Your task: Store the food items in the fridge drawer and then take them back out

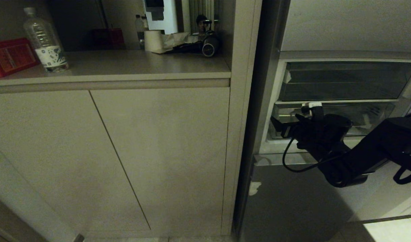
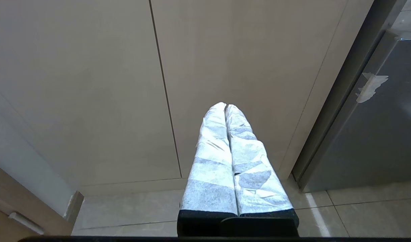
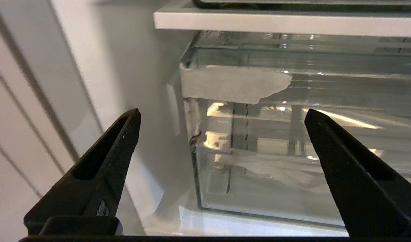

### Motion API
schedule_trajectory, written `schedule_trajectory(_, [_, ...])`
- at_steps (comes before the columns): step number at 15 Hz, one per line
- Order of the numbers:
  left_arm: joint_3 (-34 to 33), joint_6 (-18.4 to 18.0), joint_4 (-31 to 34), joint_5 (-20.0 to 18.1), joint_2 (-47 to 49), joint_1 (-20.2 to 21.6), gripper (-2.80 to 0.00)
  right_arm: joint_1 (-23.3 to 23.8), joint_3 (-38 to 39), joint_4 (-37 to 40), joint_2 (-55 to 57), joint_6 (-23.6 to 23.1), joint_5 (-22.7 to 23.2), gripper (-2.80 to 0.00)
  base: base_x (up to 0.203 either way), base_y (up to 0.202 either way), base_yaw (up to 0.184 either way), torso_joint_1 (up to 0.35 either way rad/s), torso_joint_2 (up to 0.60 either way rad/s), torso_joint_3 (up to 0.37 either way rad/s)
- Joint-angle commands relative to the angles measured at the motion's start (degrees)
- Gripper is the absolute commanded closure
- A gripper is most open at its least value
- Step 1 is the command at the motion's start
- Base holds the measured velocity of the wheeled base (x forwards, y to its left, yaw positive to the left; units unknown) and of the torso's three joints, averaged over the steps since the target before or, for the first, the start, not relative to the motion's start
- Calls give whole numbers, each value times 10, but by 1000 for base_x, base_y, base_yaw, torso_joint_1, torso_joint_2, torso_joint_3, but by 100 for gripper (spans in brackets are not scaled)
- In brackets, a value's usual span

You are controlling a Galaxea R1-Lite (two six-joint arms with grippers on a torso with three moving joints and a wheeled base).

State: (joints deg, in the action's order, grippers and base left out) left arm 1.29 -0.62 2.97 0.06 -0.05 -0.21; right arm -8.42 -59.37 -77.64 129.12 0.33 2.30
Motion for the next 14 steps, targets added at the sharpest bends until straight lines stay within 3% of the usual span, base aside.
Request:
schedule_trajectory(1, [0,0,0,0,0,0,0,0,-7,-4,4,0,0,-280,0,0,0,0,0,0])
schedule_trajectory(6, [0,0,0,0,0,0,0,0,-16,8,5,0,0,-280,0,0,0,0,0,0])
schedule_trajectory(7, [0,0,0,0,0,0,0,0,-22,14,7,0,0,0,0,0,0,0,0,0])
schedule_trajectory(14, [0,0,0,0,0,0,0,-28,-38,31,11,0,-11,0,0,0,0,0,0,0])
